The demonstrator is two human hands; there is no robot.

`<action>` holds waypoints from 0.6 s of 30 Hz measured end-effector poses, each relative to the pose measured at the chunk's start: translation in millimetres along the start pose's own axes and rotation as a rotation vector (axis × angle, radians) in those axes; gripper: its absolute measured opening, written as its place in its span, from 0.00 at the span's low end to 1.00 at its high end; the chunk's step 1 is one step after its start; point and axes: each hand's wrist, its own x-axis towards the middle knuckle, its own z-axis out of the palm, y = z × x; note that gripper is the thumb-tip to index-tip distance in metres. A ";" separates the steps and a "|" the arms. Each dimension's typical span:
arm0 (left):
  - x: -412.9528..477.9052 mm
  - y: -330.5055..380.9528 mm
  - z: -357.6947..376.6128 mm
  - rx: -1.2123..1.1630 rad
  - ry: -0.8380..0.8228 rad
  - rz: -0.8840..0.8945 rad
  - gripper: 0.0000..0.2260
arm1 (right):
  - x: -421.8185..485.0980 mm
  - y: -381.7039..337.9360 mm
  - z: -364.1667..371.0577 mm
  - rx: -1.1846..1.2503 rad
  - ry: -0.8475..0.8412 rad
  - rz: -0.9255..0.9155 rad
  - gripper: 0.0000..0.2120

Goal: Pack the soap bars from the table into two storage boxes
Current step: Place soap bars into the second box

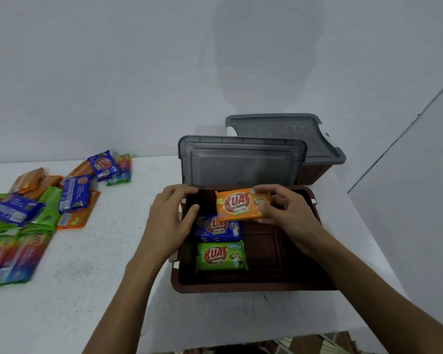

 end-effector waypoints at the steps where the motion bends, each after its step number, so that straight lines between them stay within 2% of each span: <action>1: 0.4 -4.4 2.1 0.048 0.009 -0.004 0.14 | -0.5 3.4 -6.0 -0.060 0.034 -0.005 0.13; 8: -2.2 -14.1 11.7 0.102 -0.013 -0.047 0.13 | 0.1 25.4 -25.4 -0.419 0.154 0.112 0.13; 18: -2.6 -15.9 11.7 0.121 -0.033 -0.048 0.13 | 19.0 45.7 -19.6 -0.653 0.111 0.258 0.18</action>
